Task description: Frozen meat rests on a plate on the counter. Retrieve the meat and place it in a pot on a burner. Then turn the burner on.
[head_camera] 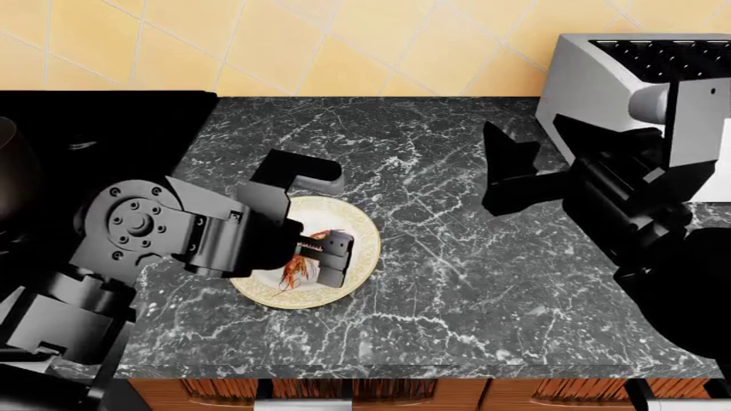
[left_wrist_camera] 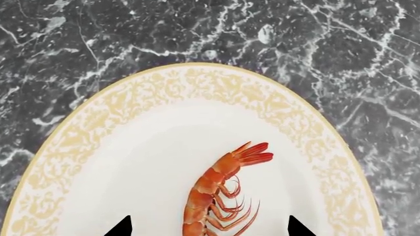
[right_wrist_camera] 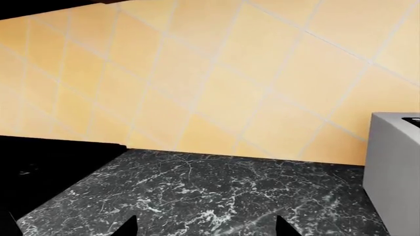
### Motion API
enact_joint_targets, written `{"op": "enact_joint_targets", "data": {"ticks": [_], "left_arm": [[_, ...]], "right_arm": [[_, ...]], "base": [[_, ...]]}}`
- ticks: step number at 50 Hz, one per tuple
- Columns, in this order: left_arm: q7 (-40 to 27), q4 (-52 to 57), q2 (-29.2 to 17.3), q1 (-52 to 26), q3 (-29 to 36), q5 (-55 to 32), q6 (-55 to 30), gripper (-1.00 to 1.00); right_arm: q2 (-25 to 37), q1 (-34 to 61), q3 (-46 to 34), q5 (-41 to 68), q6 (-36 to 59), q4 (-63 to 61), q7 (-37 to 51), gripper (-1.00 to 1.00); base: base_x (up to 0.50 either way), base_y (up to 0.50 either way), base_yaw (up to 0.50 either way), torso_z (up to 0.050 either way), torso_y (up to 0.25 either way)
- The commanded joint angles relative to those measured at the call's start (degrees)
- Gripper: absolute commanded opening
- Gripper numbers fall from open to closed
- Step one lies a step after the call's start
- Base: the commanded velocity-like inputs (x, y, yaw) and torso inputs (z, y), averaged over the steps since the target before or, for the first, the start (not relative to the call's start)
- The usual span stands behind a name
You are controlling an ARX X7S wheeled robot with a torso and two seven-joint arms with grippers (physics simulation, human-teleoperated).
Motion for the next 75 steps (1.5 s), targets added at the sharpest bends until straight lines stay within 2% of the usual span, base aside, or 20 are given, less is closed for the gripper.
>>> {"op": "enact_joint_targets", "data": {"ticks": [1, 11, 12, 31, 36, 45, 54, 75], "left_arm": [[0.1, -0.2, 0.0, -0.1, 0.5, -0.1, 0.3, 1.0], [0.1, 0.1, -0.3, 0.1, 0.9, -0.7, 0.1, 1.0], [0.4, 0.6, -0.5, 0.1, 1.1, -0.3, 0.4, -1.0], [0.4, 3.0, -1.5, -0.6, 1.8, 0.1, 1.3, -1.0], [-0.5, 3.4, -1.7, -1.6, 1.1, -0.6, 1.2, -1.0], [-4.1, 6.6, -3.1, -2.7, -1.4, -4.1, 0.6, -1.0], [-5.8, 9.4, -4.8, -3.8, -3.8, -6.8, 0.9, -1.0], [-9.5, 16.2, -8.0, -6.3, -9.2, -13.4, 2.7, -1.0]], "right_arm": [[0.2, -0.4, -0.1, -0.1, -0.5, -0.1, -0.1, 1.0], [0.3, -0.5, -0.1, 0.3, -0.6, -0.5, 0.4, 1.0], [0.3, -0.5, -0.1, 0.4, -0.6, -0.7, 0.5, 1.0], [0.6, -3.3, 1.6, 2.3, -1.2, -3.9, 2.4, 1.0], [0.6, -1.0, 0.8, 1.9, -1.1, -1.9, 1.8, 1.0], [0.7, 5.8, -0.5, 3.2, 1.1, 1.8, 2.3, 1.0], [0.9, 7.1, 0.0, 5.2, 1.9, 1.4, 3.5, 1.0], [1.1, 7.7, -2.2, 2.3, 0.0, 1.9, 1.5, 1.0]], "base": [[0.0, 0.0, 0.0, 0.0, 0.0], [0.0, 0.0, 0.0, 0.0, 0.0], [0.0, 0.0, 0.0, 0.0, 0.0], [0.0, 0.0, 0.0, 0.0, 0.0], [0.0, 0.0, 0.0, 0.0, 0.0], [0.0, 0.0, 0.0, 0.0, 0.0], [0.0, 0.0, 0.0, 0.0, 0.001], [0.0, 0.03, 0.0, 0.0, 0.0]]}}
